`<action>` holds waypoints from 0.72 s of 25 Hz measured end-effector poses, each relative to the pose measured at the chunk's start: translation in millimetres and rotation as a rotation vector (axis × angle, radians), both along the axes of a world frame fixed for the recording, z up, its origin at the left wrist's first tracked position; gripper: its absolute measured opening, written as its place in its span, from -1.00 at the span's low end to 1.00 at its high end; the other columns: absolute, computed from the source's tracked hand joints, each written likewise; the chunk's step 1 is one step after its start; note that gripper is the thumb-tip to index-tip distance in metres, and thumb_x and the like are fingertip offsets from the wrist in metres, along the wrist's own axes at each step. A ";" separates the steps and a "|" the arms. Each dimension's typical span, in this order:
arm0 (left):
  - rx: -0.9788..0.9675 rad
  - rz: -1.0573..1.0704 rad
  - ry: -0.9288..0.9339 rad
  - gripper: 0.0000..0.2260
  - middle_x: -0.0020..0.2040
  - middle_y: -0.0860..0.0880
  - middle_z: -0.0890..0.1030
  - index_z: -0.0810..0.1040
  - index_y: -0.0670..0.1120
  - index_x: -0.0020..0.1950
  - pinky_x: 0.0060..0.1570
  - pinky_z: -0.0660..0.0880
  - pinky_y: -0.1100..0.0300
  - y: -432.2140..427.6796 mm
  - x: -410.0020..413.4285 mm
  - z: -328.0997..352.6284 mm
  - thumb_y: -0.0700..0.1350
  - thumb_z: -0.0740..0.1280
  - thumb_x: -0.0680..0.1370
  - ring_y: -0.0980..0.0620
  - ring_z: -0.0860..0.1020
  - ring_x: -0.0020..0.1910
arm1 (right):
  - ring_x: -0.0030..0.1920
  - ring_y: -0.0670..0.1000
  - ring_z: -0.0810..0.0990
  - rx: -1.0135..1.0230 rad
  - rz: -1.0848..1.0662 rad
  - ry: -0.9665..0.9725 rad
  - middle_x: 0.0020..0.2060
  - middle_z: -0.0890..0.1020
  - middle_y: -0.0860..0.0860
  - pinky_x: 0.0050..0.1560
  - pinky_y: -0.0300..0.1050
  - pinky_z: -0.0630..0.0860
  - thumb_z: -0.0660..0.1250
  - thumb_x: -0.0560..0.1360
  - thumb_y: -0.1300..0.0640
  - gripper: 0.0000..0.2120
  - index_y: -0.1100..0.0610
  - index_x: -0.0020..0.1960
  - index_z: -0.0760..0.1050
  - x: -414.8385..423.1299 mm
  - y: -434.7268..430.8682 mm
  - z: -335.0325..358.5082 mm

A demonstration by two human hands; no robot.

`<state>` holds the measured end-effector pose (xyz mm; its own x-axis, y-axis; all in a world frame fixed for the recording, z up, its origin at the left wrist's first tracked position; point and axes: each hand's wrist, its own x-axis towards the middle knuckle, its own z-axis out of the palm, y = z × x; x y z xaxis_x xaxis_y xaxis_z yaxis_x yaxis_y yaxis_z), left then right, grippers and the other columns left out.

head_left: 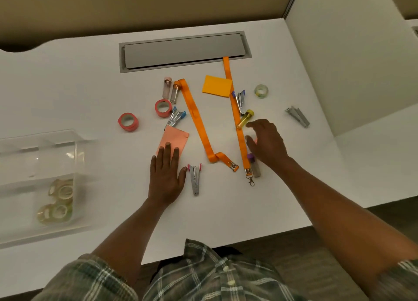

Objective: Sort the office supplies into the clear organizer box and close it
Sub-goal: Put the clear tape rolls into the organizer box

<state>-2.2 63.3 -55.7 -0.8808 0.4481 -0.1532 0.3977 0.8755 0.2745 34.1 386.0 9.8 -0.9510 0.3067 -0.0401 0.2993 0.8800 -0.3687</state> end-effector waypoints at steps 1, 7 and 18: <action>0.005 0.008 0.012 -0.40 0.63 -0.09 -0.05 0.00 -0.06 0.62 0.55 -0.02 -0.12 0.2 1.7 -1.3 0.17 -0.02 0.63 -0.09 -0.10 0.60 | 0.23 0.19 0.50 0.013 -0.021 0.002 0.27 0.52 0.15 0.16 0.12 0.51 0.38 0.51 0.09 -0.59 0.14 0.34 0.49 -10.4 14.1 0.1; 0.034 0.020 0.043 -0.39 0.63 -0.05 -0.07 -0.01 -0.02 0.62 0.55 -0.02 -0.11 -0.3 2.1 -5.4 0.17 0.00 0.61 -0.05 -0.11 0.61 | 0.31 0.33 0.42 0.052 -0.123 -0.142 0.42 0.32 0.25 0.22 0.16 0.44 0.36 0.51 0.06 -0.38 0.11 0.52 0.25 -78.6 80.7 -6.0; 0.016 0.028 0.060 -0.39 0.63 -0.05 -0.05 0.03 -0.03 0.62 0.55 0.00 -0.10 1.6 1.1 -8.9 0.18 0.01 0.61 -0.04 -0.09 0.61 | 0.16 0.26 0.46 0.184 -0.192 -0.187 0.18 0.43 0.24 0.00 0.04 0.46 0.28 0.56 0.12 -0.69 0.22 0.27 0.43 -107.4 80.0 -28.8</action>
<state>-1.1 64.9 -64.6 -0.9005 0.4248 -0.0930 0.3889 0.8824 0.2649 -73.3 466.0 -19.0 -0.8562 0.4984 -0.1361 0.5143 0.8475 -0.1312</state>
